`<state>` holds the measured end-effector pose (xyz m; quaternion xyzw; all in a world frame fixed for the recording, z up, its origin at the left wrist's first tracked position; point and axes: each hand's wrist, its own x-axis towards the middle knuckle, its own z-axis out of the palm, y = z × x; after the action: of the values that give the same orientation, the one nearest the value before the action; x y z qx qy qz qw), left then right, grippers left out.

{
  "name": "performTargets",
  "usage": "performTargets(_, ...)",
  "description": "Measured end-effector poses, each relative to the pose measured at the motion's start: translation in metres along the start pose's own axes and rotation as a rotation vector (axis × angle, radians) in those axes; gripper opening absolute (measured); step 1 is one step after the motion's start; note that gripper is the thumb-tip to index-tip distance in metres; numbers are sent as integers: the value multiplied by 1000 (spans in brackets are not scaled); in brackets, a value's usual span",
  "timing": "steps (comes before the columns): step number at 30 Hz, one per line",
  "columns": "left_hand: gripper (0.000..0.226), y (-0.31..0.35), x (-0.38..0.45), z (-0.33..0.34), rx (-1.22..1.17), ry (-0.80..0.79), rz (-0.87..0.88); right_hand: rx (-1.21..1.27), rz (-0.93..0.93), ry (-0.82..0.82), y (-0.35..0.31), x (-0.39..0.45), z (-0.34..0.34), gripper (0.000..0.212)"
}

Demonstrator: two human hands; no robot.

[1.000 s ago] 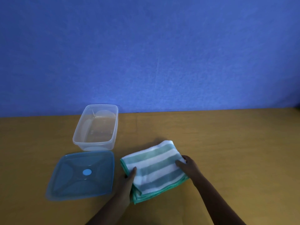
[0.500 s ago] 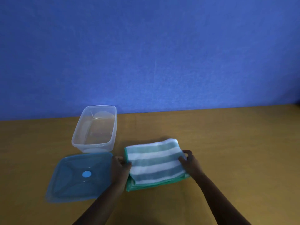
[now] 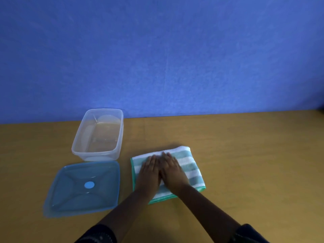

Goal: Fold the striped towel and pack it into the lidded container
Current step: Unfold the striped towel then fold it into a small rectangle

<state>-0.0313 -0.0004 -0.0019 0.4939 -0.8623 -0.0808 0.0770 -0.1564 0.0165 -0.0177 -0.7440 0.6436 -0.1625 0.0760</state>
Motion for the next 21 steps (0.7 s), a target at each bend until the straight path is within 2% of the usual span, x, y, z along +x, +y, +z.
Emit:
performTargets(2, 47, -9, -10, 7, 3, -16, 6, -6, 44, -109, 3, -2, 10, 50)
performTargets(3, 51, -13, -15, 11, -4, -30, 14, -31, 54, -121, 8, -3, 16, 54)
performTargets(8, 56, -18, -19, 17, -45, -67, -17, -111, 217, -73, 35, -4, 15, 65)
performTargets(14, 57, -18, -19, 21, -78, 12, -48, -114, 435, -67, 42, 0, 5, 68)
performTargets(18, 59, -18, -21, 22, -106, -9, -106, -20, 455, -137, 42, 4, -2, 68)
performTargets(21, 60, -20, -26, 27, -162, 69, -163, 217, 486, -88, 47, 4, -14, 65)
